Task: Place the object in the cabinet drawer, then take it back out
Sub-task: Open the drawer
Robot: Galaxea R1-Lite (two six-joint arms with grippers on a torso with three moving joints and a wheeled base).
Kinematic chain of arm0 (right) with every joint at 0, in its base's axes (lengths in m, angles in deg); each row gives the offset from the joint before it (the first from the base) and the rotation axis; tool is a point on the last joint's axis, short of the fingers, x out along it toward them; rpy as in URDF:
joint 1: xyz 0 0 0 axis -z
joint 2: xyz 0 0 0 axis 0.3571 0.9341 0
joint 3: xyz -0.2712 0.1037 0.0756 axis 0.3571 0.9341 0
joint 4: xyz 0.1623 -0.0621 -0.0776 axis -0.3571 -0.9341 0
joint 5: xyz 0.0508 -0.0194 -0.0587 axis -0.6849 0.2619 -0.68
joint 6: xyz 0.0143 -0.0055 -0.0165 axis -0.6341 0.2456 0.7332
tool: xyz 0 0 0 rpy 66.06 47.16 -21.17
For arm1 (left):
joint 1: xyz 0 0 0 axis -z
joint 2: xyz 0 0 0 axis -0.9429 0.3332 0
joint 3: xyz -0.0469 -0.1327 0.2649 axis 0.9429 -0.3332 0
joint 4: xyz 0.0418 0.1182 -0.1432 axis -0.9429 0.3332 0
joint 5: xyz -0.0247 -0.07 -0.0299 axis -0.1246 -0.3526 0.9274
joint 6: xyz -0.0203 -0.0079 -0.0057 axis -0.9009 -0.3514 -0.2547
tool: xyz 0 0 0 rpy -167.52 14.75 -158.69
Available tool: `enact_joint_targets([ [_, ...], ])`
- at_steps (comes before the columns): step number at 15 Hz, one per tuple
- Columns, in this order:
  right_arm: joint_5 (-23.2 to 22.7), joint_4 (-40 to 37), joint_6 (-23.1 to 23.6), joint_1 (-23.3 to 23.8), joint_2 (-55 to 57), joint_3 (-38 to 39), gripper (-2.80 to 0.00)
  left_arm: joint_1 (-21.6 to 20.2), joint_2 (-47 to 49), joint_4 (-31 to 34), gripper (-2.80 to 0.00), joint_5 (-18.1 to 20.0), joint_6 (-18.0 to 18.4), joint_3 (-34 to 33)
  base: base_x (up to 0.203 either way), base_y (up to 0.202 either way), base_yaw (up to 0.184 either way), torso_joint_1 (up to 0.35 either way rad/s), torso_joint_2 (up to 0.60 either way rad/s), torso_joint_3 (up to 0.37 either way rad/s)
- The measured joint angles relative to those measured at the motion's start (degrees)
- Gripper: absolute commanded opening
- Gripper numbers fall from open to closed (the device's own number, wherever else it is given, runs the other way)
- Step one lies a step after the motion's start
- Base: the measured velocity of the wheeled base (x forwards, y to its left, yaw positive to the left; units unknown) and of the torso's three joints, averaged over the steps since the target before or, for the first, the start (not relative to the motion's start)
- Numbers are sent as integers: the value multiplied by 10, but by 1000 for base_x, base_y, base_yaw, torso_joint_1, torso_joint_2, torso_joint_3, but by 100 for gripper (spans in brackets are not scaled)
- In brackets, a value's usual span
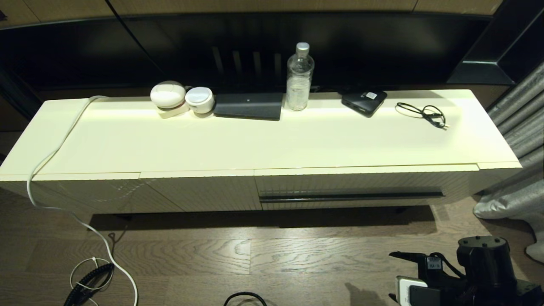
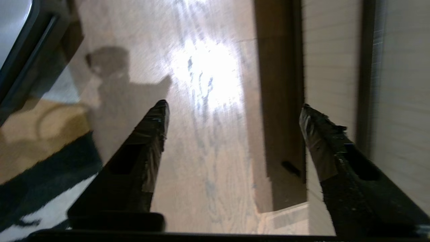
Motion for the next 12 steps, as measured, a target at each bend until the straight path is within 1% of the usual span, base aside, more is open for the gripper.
enact_joint_targets([
  [3, -1, -1, 6, 5, 24, -18, 0, 0, 0, 0, -280, 0, 0, 0, 0, 0, 0, 0, 0, 0],
  [7, -1, -3, 30, 17, 42, -40, 0, 0, 0, 0, -280, 0, 0, 0, 0, 0, 0, 0, 0, 0],
  [12, 4, 0, 45, 28, 67, -89, 0, 0, 0, 0, -280, 0, 0, 0, 0, 0, 0, 0, 0, 0],
])
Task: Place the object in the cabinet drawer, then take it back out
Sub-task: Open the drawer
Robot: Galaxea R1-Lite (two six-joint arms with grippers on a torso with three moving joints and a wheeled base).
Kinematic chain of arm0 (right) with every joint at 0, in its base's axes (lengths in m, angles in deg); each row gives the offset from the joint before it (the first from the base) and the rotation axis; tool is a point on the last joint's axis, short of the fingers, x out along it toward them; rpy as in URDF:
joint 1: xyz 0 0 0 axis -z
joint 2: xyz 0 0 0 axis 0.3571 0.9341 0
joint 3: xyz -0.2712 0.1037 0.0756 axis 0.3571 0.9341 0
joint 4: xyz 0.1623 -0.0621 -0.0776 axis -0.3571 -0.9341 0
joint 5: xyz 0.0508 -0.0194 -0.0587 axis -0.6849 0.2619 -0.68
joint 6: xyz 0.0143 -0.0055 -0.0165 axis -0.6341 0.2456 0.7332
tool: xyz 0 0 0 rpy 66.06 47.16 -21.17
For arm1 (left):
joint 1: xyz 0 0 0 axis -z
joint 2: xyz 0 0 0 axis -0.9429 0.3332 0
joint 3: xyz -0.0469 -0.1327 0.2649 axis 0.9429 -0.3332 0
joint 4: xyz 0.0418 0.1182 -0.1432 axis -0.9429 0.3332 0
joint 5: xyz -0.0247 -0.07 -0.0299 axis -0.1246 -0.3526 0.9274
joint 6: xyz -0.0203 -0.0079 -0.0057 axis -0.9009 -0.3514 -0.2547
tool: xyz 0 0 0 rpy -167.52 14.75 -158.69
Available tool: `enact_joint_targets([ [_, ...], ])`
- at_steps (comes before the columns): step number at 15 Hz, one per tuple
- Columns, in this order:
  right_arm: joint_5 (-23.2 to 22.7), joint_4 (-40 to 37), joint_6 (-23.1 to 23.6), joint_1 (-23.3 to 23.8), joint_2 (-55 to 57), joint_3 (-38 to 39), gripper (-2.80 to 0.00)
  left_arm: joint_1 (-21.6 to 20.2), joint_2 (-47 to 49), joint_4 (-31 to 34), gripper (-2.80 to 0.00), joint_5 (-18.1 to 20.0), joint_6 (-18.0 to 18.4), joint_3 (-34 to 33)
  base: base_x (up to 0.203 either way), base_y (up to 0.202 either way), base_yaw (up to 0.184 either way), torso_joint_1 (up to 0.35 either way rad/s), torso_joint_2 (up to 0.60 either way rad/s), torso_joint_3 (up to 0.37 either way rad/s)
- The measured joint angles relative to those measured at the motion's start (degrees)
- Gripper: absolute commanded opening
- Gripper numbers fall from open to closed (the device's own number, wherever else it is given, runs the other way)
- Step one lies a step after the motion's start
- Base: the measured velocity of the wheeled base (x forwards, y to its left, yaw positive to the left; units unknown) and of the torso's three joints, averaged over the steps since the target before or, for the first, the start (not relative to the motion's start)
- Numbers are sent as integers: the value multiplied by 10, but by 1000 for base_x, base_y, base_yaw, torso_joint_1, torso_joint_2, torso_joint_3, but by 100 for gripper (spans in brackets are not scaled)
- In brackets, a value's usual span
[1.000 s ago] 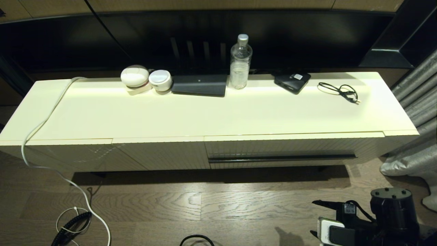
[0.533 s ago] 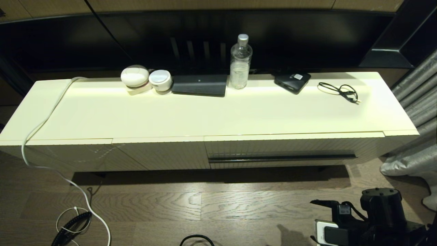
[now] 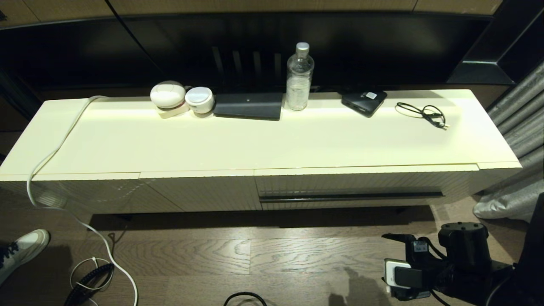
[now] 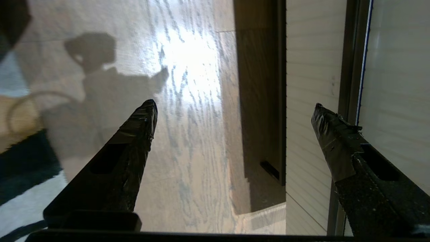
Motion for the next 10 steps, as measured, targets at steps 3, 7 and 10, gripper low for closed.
enact_joint_targets([
  [3, 3, -3, 3, 7, 21, -30, 0, 0, 0, 0, -280, 0, 0, 0, 0, 0, 0, 0, 0, 0],
  [7, 3, -3, 14, 21, 52, -72, 0, 0, 0, 0, -280, 0, 0, 0, 0, 0, 0, 0, 0, 0],
  [10, 4, -7, 15, 29, 67, -97, 0, 0, 0, 0, -280, 0, 0, 0, 0, 0, 0, 0, 0, 0],
])
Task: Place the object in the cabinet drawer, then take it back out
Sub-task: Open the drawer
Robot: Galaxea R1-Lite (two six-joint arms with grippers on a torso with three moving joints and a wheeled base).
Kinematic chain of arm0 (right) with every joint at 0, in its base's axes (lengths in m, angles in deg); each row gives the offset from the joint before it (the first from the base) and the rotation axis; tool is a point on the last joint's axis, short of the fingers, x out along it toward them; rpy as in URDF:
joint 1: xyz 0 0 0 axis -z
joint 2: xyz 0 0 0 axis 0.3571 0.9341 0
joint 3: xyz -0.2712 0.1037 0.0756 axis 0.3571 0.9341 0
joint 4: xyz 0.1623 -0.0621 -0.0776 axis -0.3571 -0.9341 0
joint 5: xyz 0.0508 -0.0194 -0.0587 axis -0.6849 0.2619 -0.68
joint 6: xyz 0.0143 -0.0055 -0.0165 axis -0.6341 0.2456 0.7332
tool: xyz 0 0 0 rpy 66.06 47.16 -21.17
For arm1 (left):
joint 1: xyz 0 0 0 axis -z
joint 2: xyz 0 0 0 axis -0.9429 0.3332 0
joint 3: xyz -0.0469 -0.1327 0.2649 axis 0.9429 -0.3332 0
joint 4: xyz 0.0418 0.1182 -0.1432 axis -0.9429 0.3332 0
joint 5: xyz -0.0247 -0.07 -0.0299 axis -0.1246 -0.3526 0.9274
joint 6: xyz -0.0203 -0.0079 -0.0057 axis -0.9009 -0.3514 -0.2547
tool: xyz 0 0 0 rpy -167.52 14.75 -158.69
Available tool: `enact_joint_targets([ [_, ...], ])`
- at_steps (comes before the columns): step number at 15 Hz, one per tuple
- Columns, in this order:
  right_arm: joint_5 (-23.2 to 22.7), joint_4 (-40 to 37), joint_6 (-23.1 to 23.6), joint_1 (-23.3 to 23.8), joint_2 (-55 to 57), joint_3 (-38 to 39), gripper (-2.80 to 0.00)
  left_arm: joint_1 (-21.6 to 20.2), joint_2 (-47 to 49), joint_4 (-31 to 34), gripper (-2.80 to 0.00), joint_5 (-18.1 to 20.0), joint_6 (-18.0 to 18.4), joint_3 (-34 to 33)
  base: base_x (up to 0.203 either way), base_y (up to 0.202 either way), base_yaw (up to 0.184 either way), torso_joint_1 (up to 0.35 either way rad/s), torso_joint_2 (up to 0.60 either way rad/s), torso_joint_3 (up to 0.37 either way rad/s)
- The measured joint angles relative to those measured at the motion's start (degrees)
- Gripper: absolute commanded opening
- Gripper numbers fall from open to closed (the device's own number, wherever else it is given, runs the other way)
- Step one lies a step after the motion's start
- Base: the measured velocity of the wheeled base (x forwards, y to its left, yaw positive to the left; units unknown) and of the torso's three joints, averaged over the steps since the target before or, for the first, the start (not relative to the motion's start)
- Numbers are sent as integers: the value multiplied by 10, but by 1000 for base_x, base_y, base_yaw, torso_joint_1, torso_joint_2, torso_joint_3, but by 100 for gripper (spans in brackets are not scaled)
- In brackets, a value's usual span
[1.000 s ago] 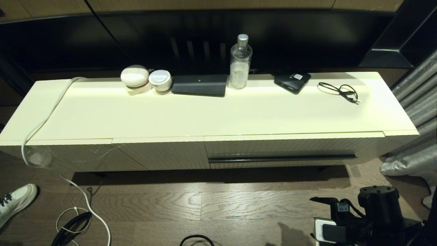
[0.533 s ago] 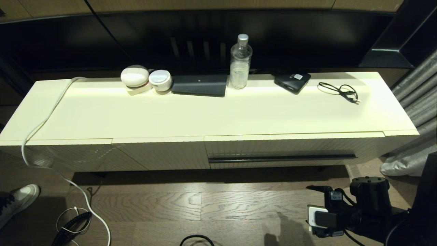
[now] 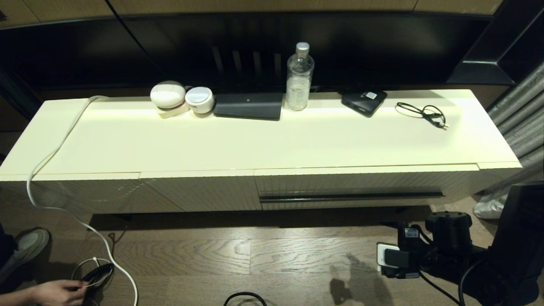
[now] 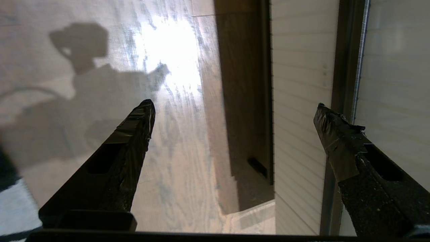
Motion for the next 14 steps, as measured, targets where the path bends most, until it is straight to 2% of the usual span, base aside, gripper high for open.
enact_joint_targets([
  [14, 21, -49, 23, 4, 34, -113, 0, 0, 0, 0, -280, 0, 0, 0, 0, 0, 0, 0, 0, 0],
])
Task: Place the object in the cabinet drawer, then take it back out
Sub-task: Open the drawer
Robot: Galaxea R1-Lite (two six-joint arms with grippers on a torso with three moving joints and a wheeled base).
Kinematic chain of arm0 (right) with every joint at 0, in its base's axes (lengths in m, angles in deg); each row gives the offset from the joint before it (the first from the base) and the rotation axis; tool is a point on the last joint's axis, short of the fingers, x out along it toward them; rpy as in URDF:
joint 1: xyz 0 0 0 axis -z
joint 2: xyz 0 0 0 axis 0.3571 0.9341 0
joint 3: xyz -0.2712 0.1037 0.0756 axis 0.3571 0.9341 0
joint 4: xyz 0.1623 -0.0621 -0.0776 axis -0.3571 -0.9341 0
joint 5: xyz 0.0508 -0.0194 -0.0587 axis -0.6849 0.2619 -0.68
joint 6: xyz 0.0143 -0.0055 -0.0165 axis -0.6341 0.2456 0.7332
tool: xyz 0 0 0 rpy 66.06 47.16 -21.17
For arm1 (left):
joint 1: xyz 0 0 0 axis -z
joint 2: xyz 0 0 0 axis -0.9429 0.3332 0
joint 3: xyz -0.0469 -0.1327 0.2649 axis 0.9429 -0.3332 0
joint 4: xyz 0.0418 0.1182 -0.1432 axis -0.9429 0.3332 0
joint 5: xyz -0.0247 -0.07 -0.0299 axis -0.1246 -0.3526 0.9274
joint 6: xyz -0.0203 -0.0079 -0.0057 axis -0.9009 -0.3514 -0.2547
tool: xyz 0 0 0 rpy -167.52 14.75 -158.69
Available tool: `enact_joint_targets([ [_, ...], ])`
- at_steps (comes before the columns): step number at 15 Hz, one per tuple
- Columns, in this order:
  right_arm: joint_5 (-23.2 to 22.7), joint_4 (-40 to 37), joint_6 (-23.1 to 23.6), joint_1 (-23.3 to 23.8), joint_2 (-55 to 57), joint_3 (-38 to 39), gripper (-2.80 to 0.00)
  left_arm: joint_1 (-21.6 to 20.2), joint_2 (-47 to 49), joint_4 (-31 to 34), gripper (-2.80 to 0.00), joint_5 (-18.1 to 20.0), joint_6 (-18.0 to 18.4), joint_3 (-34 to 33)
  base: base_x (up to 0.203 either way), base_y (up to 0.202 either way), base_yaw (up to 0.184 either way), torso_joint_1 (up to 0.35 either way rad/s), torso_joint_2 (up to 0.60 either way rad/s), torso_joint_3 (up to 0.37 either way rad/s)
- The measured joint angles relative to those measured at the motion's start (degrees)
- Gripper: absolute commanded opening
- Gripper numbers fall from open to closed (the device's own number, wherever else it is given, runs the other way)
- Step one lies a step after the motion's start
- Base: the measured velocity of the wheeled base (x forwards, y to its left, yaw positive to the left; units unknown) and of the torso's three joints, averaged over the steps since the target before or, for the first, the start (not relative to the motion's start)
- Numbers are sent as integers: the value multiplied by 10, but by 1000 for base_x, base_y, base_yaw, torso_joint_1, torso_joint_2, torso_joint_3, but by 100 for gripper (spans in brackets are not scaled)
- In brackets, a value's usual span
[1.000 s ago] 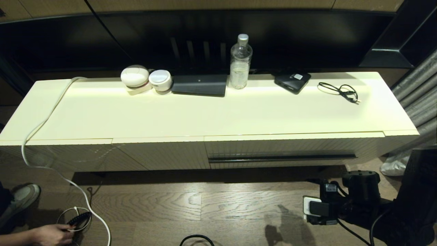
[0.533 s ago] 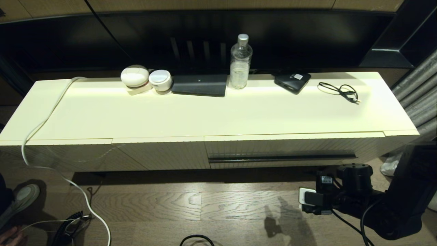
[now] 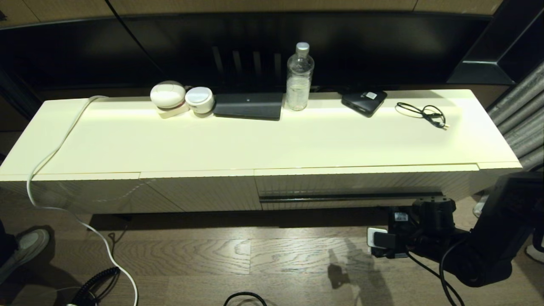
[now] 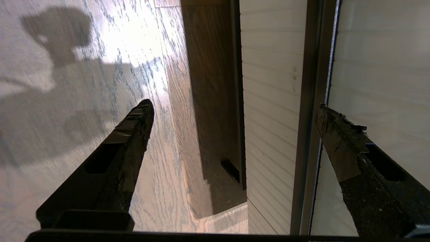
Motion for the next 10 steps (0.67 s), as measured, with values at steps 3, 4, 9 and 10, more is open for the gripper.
enact_joint_targets([
  [3, 3, -6, 0, 2, 14, -26, 0, 0, 0, 0, -280, 0, 0, 0, 0, 0, 0, 0, 0, 0],
  [4, 4, -16, 1, 5, 19, -38, 0, 0, 0, 0, -280, 0, 0, 0, 0, 0, 0, 0, 0, 0],
  [9, 5, -42, 1, 13, 33, -79, 0, 0, 0, 0, -280, 0, 0, 0, 0, 0, 0, 0, 0, 0],
  [10, 5, -42, 1, 13, 35, -84, 0, 0, 0, 0, -280, 0, 0, 0, 0, 0, 0, 0, 0, 0],
])
